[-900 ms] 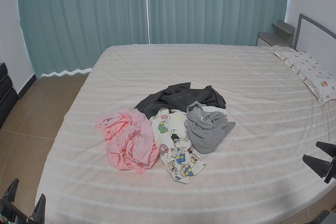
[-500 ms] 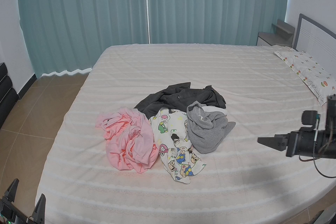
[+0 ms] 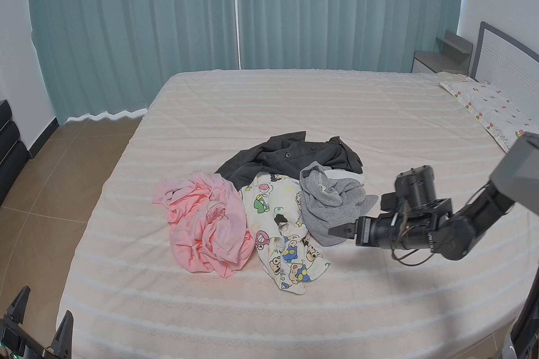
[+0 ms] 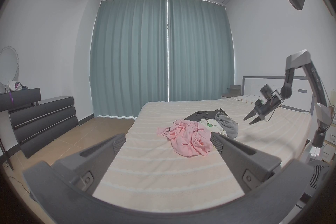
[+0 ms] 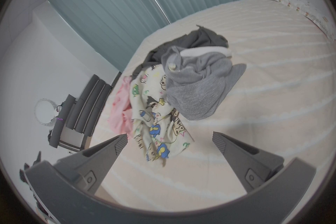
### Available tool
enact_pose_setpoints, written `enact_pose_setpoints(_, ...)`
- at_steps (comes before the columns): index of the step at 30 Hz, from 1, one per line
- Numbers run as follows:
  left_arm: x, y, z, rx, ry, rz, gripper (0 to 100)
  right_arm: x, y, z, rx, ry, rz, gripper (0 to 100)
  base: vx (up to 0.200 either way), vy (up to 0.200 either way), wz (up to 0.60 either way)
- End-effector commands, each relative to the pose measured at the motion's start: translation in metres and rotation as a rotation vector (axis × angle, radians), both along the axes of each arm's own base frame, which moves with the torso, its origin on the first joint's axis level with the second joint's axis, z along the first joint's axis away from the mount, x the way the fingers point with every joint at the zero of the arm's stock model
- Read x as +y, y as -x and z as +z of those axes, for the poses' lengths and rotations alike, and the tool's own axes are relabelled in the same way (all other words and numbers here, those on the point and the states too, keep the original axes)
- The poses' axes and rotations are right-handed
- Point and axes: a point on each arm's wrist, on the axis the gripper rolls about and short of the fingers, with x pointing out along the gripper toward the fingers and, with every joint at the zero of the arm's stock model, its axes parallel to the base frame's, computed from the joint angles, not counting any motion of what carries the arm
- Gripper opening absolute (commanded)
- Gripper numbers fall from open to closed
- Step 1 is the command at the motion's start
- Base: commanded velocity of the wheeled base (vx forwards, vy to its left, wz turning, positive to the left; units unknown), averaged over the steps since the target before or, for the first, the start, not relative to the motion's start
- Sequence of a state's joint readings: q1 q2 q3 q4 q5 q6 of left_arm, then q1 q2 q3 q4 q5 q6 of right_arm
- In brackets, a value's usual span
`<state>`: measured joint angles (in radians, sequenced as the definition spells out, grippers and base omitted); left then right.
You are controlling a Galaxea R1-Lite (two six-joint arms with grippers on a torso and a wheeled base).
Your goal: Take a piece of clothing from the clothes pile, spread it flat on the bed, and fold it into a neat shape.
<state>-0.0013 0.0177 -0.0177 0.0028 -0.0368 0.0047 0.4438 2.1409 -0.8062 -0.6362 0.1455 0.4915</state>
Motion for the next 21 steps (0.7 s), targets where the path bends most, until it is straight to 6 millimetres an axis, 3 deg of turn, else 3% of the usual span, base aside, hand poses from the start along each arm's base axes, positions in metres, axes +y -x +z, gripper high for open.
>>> enact_pose_setpoints(1,0.000,0.000,-0.005,0.000,0.000,0.000,100,0.039,-0.019,-0.072,0.063,0.067,-0.011,100,0.000,0.000,0.00)
enact_pose_setpoints(16,0.000,0.000,-0.005,0.000,0.000,0.000,100,0.050,-0.028,-0.077,0.035,0.069,0.006,100,0.000,0.000,0.00)
enact_pose_setpoints(21,0.000,0.000,-0.005,0.000,0.000,0.000,100,0.063,-0.024,-0.085,0.028,0.104,0.057,100,0.000,0.000,0.00)
